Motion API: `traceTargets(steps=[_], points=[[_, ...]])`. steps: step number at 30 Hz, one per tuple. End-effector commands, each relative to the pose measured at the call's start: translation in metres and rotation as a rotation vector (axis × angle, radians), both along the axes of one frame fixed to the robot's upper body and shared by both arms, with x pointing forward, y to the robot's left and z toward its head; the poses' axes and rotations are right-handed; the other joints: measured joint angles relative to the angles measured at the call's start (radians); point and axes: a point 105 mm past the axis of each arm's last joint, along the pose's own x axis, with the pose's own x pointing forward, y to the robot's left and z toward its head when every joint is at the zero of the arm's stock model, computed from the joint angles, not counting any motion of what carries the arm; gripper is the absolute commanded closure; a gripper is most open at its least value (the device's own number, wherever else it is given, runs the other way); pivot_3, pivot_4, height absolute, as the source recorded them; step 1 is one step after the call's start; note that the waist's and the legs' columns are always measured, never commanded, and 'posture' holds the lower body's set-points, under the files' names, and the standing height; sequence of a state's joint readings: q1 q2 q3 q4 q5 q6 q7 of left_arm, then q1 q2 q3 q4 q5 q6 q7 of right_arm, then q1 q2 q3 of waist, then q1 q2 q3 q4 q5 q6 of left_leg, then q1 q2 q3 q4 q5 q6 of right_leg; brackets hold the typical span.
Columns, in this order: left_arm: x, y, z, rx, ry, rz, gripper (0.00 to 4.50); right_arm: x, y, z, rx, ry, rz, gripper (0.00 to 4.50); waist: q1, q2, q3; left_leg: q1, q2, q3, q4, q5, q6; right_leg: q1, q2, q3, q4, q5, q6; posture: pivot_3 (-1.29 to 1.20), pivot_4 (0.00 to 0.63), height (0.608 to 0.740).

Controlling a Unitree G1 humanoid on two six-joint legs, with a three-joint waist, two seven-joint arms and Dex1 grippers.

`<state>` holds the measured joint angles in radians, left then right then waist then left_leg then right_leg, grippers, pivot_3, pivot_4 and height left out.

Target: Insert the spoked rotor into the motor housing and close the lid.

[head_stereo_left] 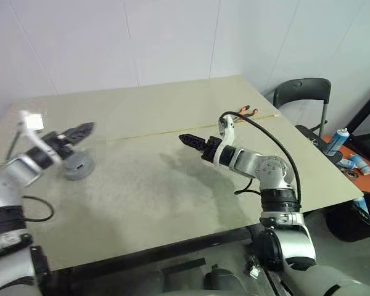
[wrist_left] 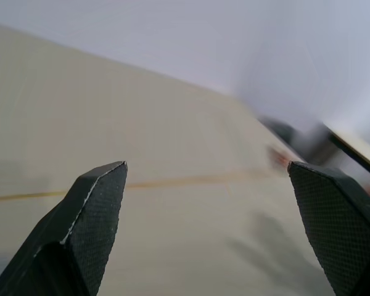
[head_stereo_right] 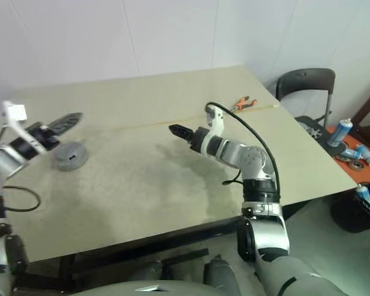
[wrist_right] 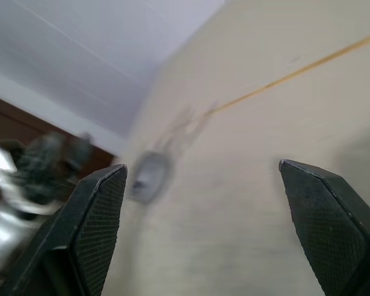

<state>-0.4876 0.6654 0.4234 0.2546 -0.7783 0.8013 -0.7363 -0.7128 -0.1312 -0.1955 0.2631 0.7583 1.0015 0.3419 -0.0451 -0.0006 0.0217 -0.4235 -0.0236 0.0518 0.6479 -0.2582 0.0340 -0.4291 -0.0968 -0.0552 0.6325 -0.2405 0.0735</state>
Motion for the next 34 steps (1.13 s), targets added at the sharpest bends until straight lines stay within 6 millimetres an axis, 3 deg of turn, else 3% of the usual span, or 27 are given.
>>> traceTargets(steps=[1, 6, 12, 17, 34], points=[[-0.002, -0.038, 0.017, 0.056, -0.059, -0.106, 0.08, 0.008, -0.011, 0.032, -0.046, -0.175, -0.046, 0.35, -0.005, 0.001, 0.000, 0.000, 0.000, 0.000, 0.000, 0.000, 0.000, 0.000, 0.000, 0.000, 0.000, 0.000, 0.000, 0.00, 0.000, 0.740], [-0.010, -0.067, 0.013, 0.044, -0.036, -0.212, 0.08, 0.013, -0.022, 0.038, -0.117, -0.243, -0.095, 0.35, -0.010, 0.001, 0.000, 0.002, 0.002, 0.000, 0.000, 0.003, 0.001, 0.000, 0.002, 0.000, 0.002, 0.000, 0.000, 0.00, 0.000, 0.740], [-0.022, -0.084, 0.007, 0.016, -0.012, -0.259, 0.08, 0.021, -0.033, 0.041, -0.093, -0.224, -0.176, 0.35, 0.002, 0.001, 0.000, 0.003, 0.002, 0.000, 0.003, 0.003, 0.002, 0.002, 0.002, 0.000, 0.002, 0.000, 0.000, 0.00, 0.000, 0.740], [-0.027, -0.079, 0.000, 0.028, 0.007, -0.219, 0.08, 0.015, -0.028, 0.034, -0.105, -0.201, -0.144, 0.35, 0.004, 0.001, 0.000, 0.003, 0.002, 0.000, 0.002, 0.003, 0.002, 0.002, 0.002, 0.000, 0.002, 0.000, 0.000, 0.00, 0.000, 0.740], [-0.029, -0.058, 0.005, 0.050, 0.005, -0.136, 0.08, 0.018, -0.018, 0.026, -0.117, -0.189, -0.126, 0.35, 0.004, 0.001, 0.000, 0.003, 0.001, 0.000, 0.003, 0.003, 0.002, 0.003, 0.002, 0.000, 0.002, 0.000, 0.000, 0.00, 0.000, 0.740]])
